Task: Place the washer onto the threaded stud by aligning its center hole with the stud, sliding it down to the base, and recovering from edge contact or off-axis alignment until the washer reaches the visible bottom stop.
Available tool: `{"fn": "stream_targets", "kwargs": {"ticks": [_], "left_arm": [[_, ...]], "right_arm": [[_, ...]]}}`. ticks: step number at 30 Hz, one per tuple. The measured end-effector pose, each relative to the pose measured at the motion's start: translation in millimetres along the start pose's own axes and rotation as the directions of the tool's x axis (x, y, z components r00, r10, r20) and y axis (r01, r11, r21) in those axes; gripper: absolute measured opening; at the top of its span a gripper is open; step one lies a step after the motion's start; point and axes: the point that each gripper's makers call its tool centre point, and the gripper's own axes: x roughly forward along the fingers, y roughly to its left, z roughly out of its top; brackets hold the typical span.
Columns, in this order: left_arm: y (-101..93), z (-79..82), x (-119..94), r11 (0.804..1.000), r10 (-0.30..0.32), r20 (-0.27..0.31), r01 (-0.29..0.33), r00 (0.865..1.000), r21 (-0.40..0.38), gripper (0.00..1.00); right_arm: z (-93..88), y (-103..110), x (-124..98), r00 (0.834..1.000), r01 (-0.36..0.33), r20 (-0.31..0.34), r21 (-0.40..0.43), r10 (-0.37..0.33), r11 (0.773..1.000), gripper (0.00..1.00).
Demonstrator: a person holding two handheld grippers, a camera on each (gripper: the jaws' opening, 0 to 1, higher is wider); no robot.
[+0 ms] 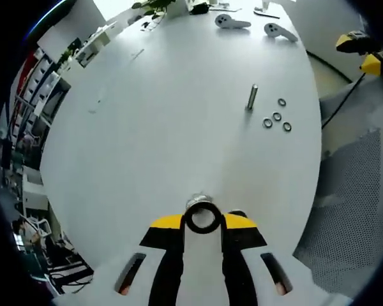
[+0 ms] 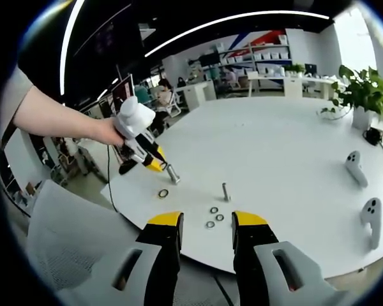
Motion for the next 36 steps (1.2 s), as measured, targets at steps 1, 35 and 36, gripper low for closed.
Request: {"fn": "stream_targets", "kwargs": {"ticks": [1, 35, 36], "left_arm": [[0.7, 0.8, 0.7, 1.000, -0.001, 0.001, 0.001, 1.000, -0.003, 0.19], [4.6, -1.7, 42.3, 0.998, -0.045, -0.070, 0.049, 0.996, 0.050, 0.19], [4.7, -1.7, 44.3, 0.998, -0.045, -0.071, 0.049, 0.996, 0.048, 0.19]], "right_arm": [[0.1, -0.1, -0.1, 1.000, 0.001, 0.001, 0.001, -0.001, 1.000, 0.32], [-2.7, -7.0, -1.0, 0.999, 0.034, -0.009, 0.017, -0.034, 0.999, 0.32], [-3.0, -7.0, -0.9, 0.999, 0.035, -0.011, 0.016, -0.034, 0.999, 0.32]]}}
